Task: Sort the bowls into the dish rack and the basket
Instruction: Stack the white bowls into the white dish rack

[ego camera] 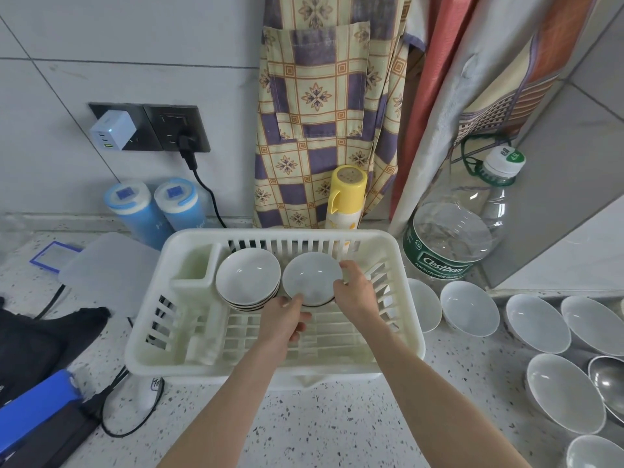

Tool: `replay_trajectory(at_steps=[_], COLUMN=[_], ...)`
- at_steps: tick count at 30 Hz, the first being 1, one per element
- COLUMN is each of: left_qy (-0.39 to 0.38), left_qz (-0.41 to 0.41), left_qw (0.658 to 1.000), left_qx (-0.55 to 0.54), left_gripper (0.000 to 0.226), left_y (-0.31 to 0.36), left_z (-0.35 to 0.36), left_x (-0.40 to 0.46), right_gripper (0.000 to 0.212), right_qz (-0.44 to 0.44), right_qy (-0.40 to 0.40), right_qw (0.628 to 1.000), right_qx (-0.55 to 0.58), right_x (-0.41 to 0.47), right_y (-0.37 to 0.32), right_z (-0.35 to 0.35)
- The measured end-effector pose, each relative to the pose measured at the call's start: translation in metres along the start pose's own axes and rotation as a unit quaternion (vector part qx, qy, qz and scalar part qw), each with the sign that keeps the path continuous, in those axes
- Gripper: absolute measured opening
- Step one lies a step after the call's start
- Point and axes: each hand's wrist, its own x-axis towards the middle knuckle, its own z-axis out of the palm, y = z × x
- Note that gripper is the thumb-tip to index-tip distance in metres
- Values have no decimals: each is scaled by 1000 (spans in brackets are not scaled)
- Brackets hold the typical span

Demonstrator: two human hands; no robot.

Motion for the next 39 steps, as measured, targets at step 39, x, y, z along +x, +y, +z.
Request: replay_trajectory(at_steps=[39], left_qy=[-20], left_qz=[51], left_qw=[997], left_qx=[-61], left_gripper=[22], left_y=[-1], left_z=[-9], left_x=[-48], right_gripper=[26], right_qz=[55], right_qy=[-147], right_qw=[962], right_qx=[223], right_x=[-52], right_y=[-2], right_z=[-63])
